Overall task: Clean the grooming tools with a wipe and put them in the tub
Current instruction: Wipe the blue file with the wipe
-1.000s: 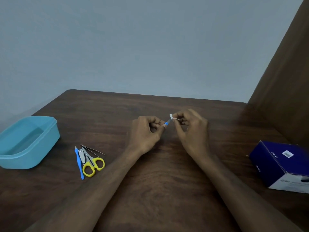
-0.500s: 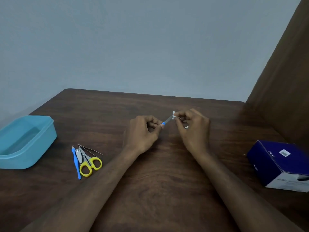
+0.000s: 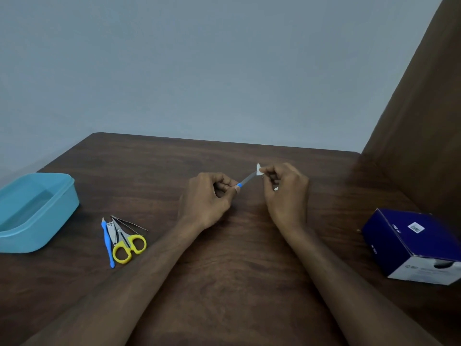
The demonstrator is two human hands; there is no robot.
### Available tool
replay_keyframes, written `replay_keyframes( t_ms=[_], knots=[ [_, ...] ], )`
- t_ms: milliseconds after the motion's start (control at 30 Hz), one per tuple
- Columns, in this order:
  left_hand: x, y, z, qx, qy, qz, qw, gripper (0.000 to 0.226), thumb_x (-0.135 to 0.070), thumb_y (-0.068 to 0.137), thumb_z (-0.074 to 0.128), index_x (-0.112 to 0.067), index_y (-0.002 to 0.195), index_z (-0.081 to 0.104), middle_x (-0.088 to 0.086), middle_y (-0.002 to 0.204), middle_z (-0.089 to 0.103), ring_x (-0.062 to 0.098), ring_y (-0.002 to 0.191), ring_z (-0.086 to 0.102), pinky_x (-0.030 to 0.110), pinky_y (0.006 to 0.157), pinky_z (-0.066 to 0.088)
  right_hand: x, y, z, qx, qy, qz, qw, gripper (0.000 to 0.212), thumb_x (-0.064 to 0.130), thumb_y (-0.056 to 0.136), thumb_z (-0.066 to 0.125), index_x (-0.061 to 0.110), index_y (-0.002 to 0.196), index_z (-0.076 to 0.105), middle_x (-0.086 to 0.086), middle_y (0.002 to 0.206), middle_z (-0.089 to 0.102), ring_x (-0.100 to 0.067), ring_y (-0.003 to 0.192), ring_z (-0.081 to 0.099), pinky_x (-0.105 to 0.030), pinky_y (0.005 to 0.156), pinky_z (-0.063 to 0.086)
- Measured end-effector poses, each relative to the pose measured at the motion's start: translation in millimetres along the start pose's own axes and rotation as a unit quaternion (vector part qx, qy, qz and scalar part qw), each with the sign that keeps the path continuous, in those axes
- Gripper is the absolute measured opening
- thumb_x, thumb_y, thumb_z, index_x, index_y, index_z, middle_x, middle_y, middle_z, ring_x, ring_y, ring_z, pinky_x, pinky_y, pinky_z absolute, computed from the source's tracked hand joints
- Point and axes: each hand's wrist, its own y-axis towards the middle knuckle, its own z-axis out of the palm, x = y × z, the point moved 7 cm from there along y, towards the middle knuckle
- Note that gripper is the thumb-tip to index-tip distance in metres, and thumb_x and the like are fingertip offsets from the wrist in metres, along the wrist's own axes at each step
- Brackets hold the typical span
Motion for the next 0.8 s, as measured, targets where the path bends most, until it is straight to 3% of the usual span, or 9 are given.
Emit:
replay_keyframes(
  t_ms=[100,167,300,400,500,700,800],
  knots=[
    [1,0,-2,-0.008,-0.002,0.002,1.0,0.006,-0.042,0.087,0.082,-0.038,0.083,0.08,-0.024,0.072,0.073,-0.004,0.063,0.066,0.028,0.063,0.057,8,1,-13,-0.039,0.011,-0.013,0.999,0.02,-0.005,0.087,0.071,0.012,0.096,0.077,0.003,0.091,0.072,-0.007,0.079,0.067,-0.022,0.073,0.055],
    [2,1,-1,-0.007,-0.008,0.003,1.0,0.006,-0.044,0.086,0.082,-0.039,0.083,0.08,-0.024,0.072,0.073,-0.005,0.062,0.066,0.031,0.064,0.059,18,-1,-10,-0.022,0.024,-0.045,0.998,0.02,-0.006,0.088,0.072,0.011,0.097,0.076,0.002,0.093,0.072,-0.007,0.081,0.067,-0.016,0.076,0.052],
    [4,3,-2,-0.008,-0.017,0.004,1.0,0.006,-0.041,0.087,0.082,-0.036,0.085,0.08,-0.022,0.073,0.074,-0.005,0.063,0.067,0.027,0.062,0.056,33,-9,9,0.05,0.046,-0.103,0.992,0.021,-0.003,0.087,0.077,0.009,0.104,0.078,0.001,0.095,0.075,-0.006,0.082,0.066,-0.022,0.077,0.054],
    [0,3,-3,-0.008,-0.045,0.014,0.999,0.003,-0.03,0.088,0.084,-0.028,0.086,0.083,-0.016,0.071,0.075,-0.005,0.06,0.066,0.018,0.058,0.049,33,-10,14,0.067,0.042,-0.116,0.99,0.019,-0.002,0.085,0.078,0.011,0.098,0.081,-0.001,0.089,0.072,-0.005,0.076,0.062,-0.023,0.073,0.053],
    [-2,2,0,-0.002,-0.065,0.019,0.998,0.004,-0.028,0.089,0.085,-0.027,0.086,0.083,-0.014,0.069,0.074,-0.003,0.057,0.064,0.012,0.056,0.045,22,-5,10,0.054,0.021,-0.093,0.994,0.022,-0.002,0.086,0.077,0.014,0.101,0.082,0.0,0.089,0.071,-0.007,0.076,0.063,-0.026,0.072,0.054],
    [-5,1,5,0.025,-0.067,0.031,0.997,0.005,-0.026,0.089,0.086,-0.027,0.085,0.083,-0.011,0.067,0.073,-0.002,0.056,0.06,0.013,0.056,0.045,-1,4,-1,0.006,-0.017,-0.025,1.0,0.018,0.003,0.088,0.077,0.015,0.1,0.083,0.0,0.086,0.071,-0.01,0.071,0.065,-0.033,0.07,0.055],
    [-2,2,3,0.02,-0.063,0.022,0.998,0.01,-0.03,0.089,0.085,-0.032,0.08,0.081,-0.012,0.071,0.076,-0.001,0.058,0.062,0.017,0.057,0.048,-1,5,-9,-0.027,-0.017,0.003,0.999,0.022,0.001,0.087,0.075,0.016,0.101,0.083,0.003,0.087,0.072,-0.006,0.071,0.063,-0.021,0.071,0.053]
  ],
)
